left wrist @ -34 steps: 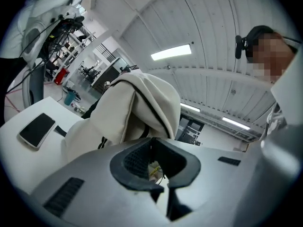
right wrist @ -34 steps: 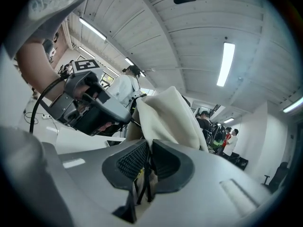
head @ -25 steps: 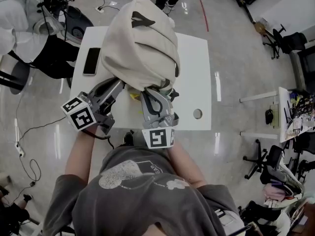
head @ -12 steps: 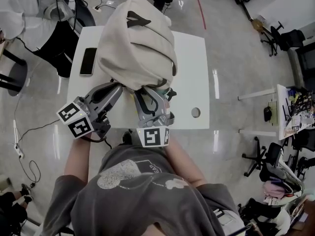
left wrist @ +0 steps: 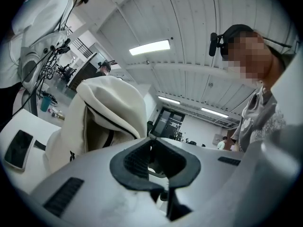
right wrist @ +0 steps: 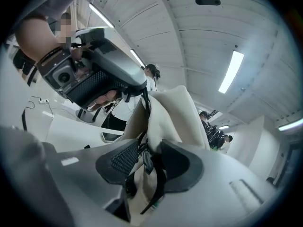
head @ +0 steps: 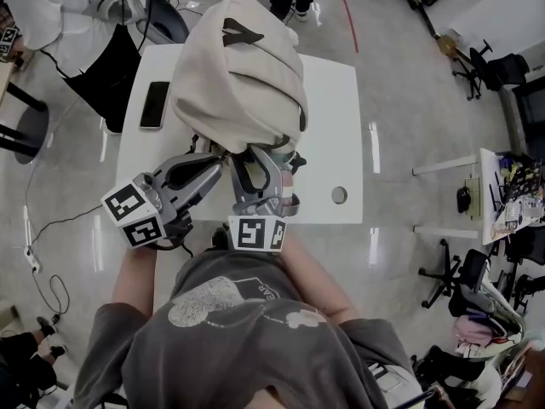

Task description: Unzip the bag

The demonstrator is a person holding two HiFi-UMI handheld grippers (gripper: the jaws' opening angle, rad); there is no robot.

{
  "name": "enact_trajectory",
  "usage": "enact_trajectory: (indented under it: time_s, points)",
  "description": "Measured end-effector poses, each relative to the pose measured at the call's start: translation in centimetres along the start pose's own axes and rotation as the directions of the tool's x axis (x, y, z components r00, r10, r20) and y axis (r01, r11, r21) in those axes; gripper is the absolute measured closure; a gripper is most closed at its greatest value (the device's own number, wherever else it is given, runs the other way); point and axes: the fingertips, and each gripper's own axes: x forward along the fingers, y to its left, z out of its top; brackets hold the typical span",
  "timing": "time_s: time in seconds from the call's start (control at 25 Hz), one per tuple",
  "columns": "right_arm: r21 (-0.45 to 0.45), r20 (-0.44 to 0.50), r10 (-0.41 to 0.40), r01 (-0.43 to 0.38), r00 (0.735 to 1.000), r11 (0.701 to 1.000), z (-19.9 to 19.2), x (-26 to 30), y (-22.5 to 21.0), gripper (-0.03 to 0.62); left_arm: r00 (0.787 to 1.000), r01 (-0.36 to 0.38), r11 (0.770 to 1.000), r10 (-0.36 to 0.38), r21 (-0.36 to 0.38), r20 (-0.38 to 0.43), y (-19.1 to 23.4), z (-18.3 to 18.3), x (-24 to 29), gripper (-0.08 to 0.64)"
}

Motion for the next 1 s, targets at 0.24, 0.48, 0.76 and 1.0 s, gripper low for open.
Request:
enact_trajectory:
  time_s: [0.24, 0.48, 0.76, 1.0]
  points:
    - [0.062, -0.002, -0.004, 0.004, 1.000, 0.998, 0.2, 0.7, -0.4, 0.504, 0.999, -0.012, 0.998, 0.014, -0.053, 0.031, 0.4, -0.2, -0.5, 0.522]
    - [0.063, 0.016, 0.071, -0.072, 0.997, 0.995, 0.0, 0.1, 0.5, 0.535, 0.979, -0.054, 0.960, 0.105, -0.275, 0.175, 4.9, 2.1, -1.8, 0.522]
    - [0.102, 0.016, 0.086, -0.087, 0.996, 0.991, -0.3, -0.5, 0.2, 0.538, 0.954, -0.021, 0.940, 0.121, -0.341, 0.273, 6.8, 3.4, -3.6, 0.520]
    - [0.107, -0.003, 0.083, -0.082, 0.997, 0.991, -1.5, -0.9, -0.5, 0.541, 0.869, -0.096, 0.936, 0.244, -0.338, 0.430, 11.9, 8.1, -9.7, 0.518]
